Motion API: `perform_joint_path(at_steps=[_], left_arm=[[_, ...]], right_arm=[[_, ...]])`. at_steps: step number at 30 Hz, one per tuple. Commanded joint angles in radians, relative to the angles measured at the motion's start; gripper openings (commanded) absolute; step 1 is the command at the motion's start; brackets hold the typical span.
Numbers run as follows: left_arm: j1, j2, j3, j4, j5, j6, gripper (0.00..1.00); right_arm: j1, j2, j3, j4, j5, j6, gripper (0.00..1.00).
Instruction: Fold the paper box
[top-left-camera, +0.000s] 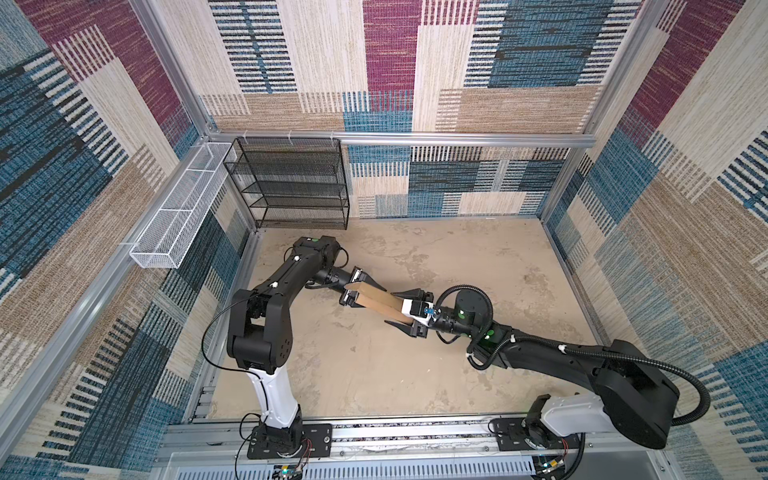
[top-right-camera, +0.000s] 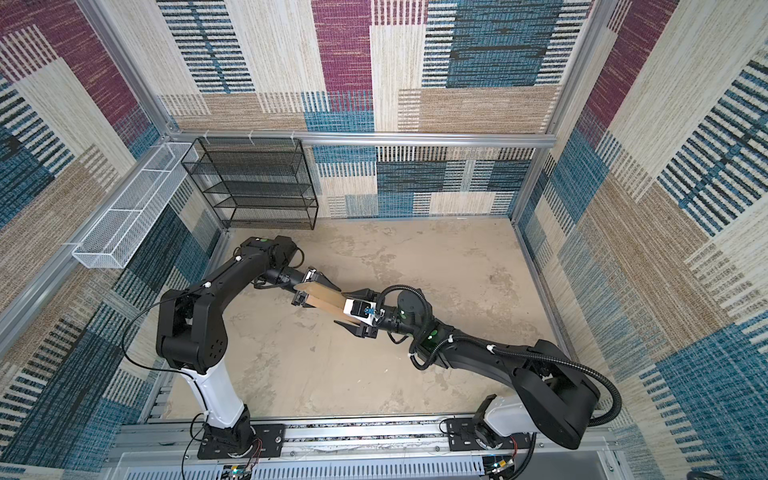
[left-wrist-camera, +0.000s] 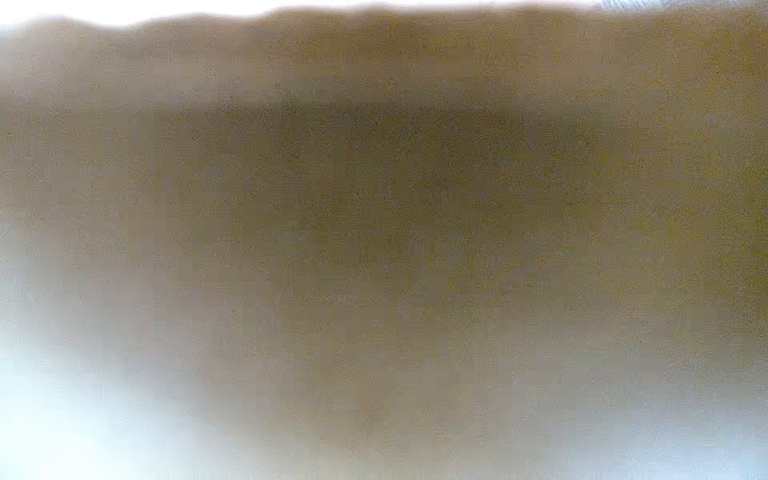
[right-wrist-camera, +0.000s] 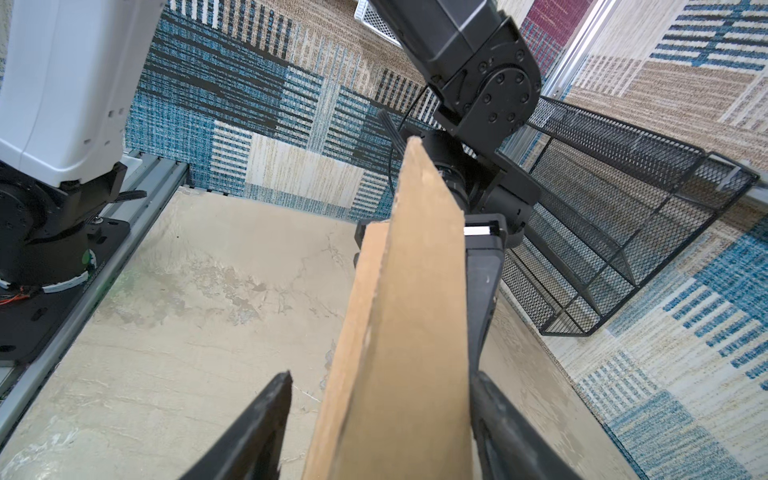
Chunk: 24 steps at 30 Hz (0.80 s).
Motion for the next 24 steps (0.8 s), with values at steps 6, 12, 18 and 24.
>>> perform_joint_path(at_steps=[6,12,18,24], left_arm=[[-0.007,-0.014,-0.002,-0.016,0.008,0.024,0.19],[-0.008,-0.020,-0.010,-0.015,0.009,0.026,0.19],[-0.008,-0.027,-0.019,-0.016,0.010,0.028,0.18],[-0.008,-0.028,-0.025,-0.016,0.009,0.027,0.18]], right_arm=[[0.003,-0.007,0.001,0.023,0.063,-0.008,0.74],[0.003,-0.012,-0.003,0.029,0.094,-0.012,0.74],[0.003,-0.010,-0.016,0.039,0.107,-0.004,0.73],[0.002,-0.015,-0.031,0.058,0.124,0.002,0.74]])
